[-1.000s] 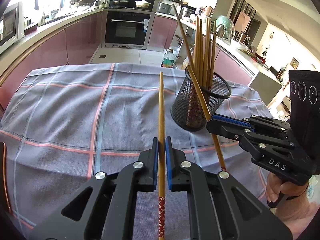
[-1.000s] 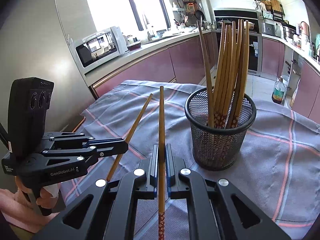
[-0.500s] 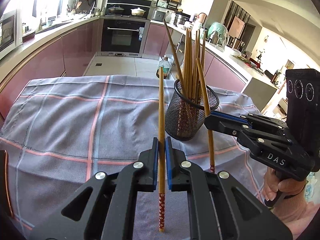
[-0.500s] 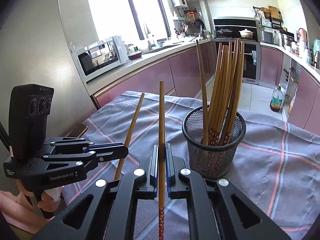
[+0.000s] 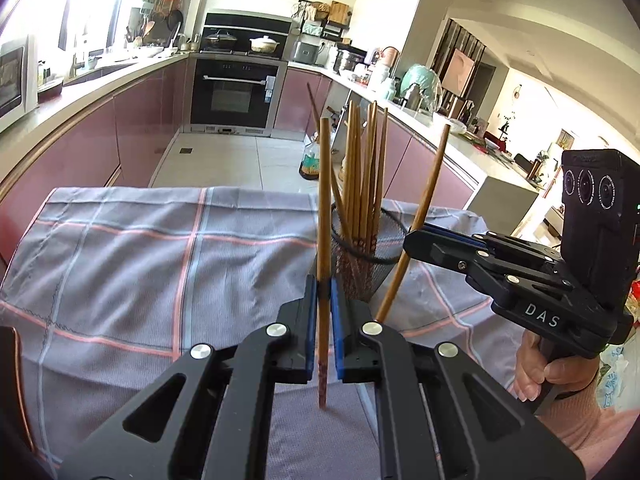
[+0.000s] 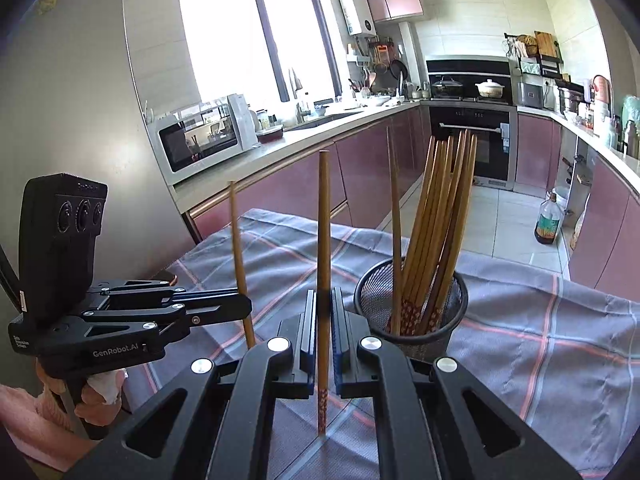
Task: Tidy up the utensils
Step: 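Lift both held chopsticks upright and carry them over the mesh cup, then lower both chopsticks into the black mesh cup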
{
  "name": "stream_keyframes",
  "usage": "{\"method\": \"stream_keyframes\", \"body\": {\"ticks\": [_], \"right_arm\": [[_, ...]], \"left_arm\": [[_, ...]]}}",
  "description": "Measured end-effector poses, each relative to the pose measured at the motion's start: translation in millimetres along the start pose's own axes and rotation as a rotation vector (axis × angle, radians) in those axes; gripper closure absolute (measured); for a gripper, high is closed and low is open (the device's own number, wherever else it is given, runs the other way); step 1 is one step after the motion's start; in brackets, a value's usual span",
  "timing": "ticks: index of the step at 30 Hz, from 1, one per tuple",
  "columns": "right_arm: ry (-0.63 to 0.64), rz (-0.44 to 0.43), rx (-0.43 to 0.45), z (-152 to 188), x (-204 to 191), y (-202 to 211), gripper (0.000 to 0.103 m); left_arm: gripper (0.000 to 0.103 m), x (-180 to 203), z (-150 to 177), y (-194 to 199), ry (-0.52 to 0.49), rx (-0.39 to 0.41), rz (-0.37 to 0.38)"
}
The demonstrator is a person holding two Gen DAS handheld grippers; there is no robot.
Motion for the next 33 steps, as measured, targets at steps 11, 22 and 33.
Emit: {"method": "stream_keyframes", "body": {"ticks": [11,22,33], "right_arm": [[0.027,0.027,0.081,-31,6,15,0.098],[0.035,0.06,0.166,-63,14,34,0.098],[0.038,0.129,0.192,-80,27,28,0.098]], "left_arm": [[0.096,14,-39,26,-0.032,0.105,0.022],[0.096,33,-84,48,-0.052,0.195,0.065],[0.096,49,-111,20,-0.081,0.16,0.062]]}}
Point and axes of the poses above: each gripper's, at about its wrist camera, not at the fingertips, and y roughly against the way its jaws point, x to its right, z to its underside, the point moved 2 cm from there along -y, roughly the way its jaws point, and after that the axes turned 13 degrees about z, right-handed, at the moved point
